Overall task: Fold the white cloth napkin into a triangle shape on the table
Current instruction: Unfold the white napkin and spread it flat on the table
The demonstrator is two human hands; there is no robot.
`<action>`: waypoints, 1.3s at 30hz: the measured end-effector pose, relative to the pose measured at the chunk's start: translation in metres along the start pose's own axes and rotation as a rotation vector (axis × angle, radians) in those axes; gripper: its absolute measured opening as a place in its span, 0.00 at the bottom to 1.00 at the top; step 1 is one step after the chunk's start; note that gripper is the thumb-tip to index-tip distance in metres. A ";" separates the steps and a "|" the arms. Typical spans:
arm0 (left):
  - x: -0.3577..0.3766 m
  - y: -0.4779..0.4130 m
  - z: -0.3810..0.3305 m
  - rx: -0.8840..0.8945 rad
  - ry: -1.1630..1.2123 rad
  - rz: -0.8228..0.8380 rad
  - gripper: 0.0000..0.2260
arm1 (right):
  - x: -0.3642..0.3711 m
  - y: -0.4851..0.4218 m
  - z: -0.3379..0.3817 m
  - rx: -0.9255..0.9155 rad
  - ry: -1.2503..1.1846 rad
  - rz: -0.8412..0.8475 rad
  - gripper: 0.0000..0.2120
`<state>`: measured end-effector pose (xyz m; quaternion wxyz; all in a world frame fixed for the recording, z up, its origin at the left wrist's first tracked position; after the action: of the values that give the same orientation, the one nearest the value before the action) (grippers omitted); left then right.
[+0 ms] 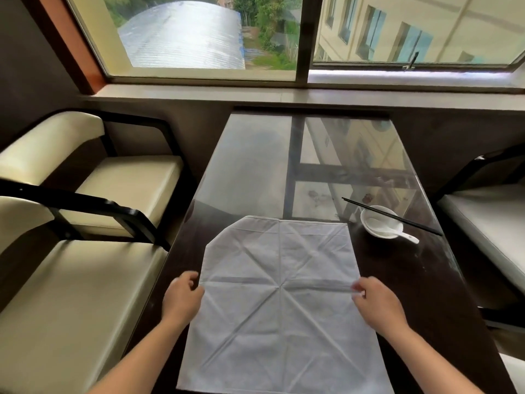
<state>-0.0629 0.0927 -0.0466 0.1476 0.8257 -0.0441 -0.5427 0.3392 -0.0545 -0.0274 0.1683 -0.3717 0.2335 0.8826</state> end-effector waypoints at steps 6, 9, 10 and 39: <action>-0.004 -0.074 -0.048 -0.158 0.180 0.014 0.15 | 0.019 -0.085 0.047 -0.161 0.045 0.052 0.20; 0.000 -0.096 -0.059 -0.218 0.267 0.020 0.12 | 0.032 -0.099 0.050 -0.164 0.186 0.158 0.26; 0.003 -0.104 -0.059 -0.246 0.307 0.031 0.15 | 0.034 -0.101 0.049 -0.155 0.240 0.180 0.27; 0.033 -0.088 -0.106 0.622 -0.366 -0.084 0.23 | 0.043 -0.107 0.046 -0.149 0.374 0.162 0.26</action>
<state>0.0386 0.1896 -0.0623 -0.1436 0.7214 -0.1988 -0.6477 0.3346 0.0644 -0.0615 0.0227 -0.5206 0.2239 0.8236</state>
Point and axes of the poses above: each hand's wrist, its own y-axis away from the middle knuckle, its own x-axis out of the palm, z = x × y, the point moved 3 cm from there along -y, towards the middle knuckle, and after that the axes turned 13 degrees about -y, right-handed, at the moved point
